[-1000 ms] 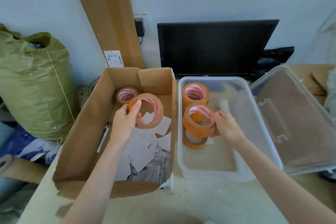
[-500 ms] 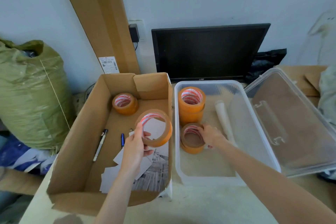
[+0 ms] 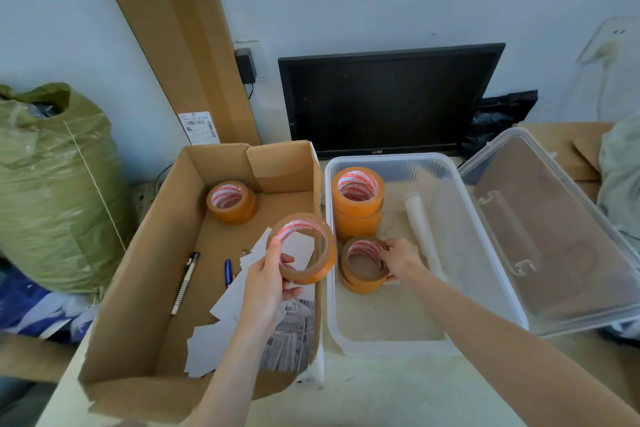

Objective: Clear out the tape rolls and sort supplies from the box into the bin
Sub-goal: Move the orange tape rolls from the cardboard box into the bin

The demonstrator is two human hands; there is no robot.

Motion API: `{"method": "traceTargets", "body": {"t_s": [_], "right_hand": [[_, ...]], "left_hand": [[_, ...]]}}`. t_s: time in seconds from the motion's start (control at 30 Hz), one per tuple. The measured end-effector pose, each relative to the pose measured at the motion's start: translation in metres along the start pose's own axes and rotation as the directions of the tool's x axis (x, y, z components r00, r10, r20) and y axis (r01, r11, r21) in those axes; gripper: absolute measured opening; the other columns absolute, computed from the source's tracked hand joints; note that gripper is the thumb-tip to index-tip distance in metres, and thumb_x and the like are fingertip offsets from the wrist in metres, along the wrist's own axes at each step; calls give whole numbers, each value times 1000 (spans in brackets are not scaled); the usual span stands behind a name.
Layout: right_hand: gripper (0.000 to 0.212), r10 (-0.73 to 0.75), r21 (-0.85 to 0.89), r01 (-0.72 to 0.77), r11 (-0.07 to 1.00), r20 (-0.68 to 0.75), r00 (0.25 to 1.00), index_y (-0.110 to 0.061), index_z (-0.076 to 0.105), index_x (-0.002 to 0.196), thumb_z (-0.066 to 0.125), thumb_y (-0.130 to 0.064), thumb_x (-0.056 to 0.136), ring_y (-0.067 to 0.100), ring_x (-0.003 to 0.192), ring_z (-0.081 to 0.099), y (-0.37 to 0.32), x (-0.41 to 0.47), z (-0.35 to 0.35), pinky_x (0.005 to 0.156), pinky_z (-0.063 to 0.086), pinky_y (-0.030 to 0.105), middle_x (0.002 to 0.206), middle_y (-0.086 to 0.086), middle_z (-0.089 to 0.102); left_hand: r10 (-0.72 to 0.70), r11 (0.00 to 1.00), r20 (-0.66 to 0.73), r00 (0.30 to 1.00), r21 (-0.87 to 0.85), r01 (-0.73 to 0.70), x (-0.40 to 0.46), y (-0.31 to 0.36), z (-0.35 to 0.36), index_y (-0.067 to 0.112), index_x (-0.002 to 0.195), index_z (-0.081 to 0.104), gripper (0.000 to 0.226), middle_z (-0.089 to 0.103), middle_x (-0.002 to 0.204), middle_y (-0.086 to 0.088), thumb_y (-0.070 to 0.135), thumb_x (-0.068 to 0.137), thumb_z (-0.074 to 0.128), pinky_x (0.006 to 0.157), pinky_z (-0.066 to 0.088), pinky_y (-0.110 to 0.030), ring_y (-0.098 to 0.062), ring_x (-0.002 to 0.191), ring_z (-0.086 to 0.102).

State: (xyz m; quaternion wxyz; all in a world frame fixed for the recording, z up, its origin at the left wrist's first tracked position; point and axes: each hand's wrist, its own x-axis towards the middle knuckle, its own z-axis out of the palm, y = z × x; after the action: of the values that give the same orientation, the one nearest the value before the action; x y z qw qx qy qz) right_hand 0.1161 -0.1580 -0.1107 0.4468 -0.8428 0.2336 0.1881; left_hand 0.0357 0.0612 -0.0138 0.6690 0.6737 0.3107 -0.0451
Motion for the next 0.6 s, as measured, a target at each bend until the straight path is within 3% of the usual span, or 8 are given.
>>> {"method": "traceTargets", "body": {"t_s": [0.17,0.3,0.4,0.5,0.6], "right_hand": [[30,-108,-97,100,990,-78,991,-16,67,119,53,-30,96,29,101,65,4,5,9,88,54,43,112,9,69],[32,-226,-329,173,928,-129,966,-29,63,122,46,-39,97,28,104,61,1,5,12,84,52,37,114,5,66],[28,-287,-525,197,828,-94,953,-17,61,116,41,-31,100,32,106,59,-2,5,11,81,48,38,115,11,62],[20,-320,-695,212,687,-27,947,-8,57,113,45,-10,97,33,109,58,-8,4,8,82,48,38,118,13,59],[35,-323,-724,203,659,-28,946,-3,48,126,46,3,91,34,113,58,-10,4,12,85,49,38,123,15,57]], "left_hand": [[-10,1000,-39,999,-19,10,0,1,-4,10,86,62,44,59,71,-9,49,95,44,65,55,-30,-16,66,59],[-15,999,-50,999,-37,13,-2,3,-6,9,87,61,42,58,69,-8,47,96,44,60,54,-27,-16,65,58],[-13,999,-55,998,-32,11,-3,3,-8,9,88,61,42,56,67,-8,46,96,43,58,53,-26,-17,66,58],[-12,999,-55,998,-34,10,-3,3,-10,10,87,60,40,59,72,-8,45,97,43,56,53,-24,-16,68,59],[-10,1000,-58,998,-29,9,-2,2,-12,11,85,60,39,60,73,-7,45,97,44,55,52,-24,-16,69,60]]}}
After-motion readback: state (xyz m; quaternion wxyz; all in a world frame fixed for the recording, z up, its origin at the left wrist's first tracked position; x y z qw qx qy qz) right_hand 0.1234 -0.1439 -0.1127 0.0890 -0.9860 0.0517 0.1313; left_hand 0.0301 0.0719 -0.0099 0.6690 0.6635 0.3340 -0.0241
